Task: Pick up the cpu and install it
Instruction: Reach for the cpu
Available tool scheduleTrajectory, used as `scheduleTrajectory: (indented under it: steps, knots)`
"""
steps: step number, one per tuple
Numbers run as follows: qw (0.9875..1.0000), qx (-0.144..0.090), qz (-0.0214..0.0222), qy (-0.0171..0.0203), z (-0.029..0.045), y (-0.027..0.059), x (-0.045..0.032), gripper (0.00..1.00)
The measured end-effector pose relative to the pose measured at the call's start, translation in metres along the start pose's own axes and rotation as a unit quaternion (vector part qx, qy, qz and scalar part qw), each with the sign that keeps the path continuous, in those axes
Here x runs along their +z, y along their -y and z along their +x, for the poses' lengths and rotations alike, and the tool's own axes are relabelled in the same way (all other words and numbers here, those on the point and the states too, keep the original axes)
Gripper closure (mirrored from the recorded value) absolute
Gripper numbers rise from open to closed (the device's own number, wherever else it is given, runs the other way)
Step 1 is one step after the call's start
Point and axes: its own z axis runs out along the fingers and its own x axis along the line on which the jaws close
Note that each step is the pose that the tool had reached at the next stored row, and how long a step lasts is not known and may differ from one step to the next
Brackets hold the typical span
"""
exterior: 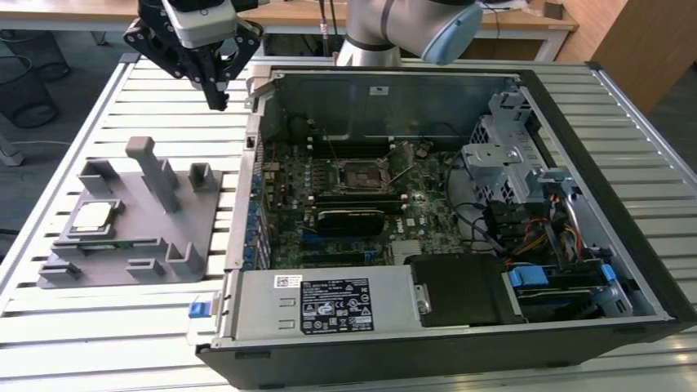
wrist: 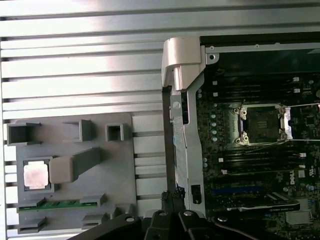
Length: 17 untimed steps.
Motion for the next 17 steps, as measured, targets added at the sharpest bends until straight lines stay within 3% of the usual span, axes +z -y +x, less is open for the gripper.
scheduleTrajectory:
  steps: [17]
  knots:
    - [1.0, 0.0, 0.0001, -0.0011, 0.0088, 0.0007, 0.0004, 0.89]
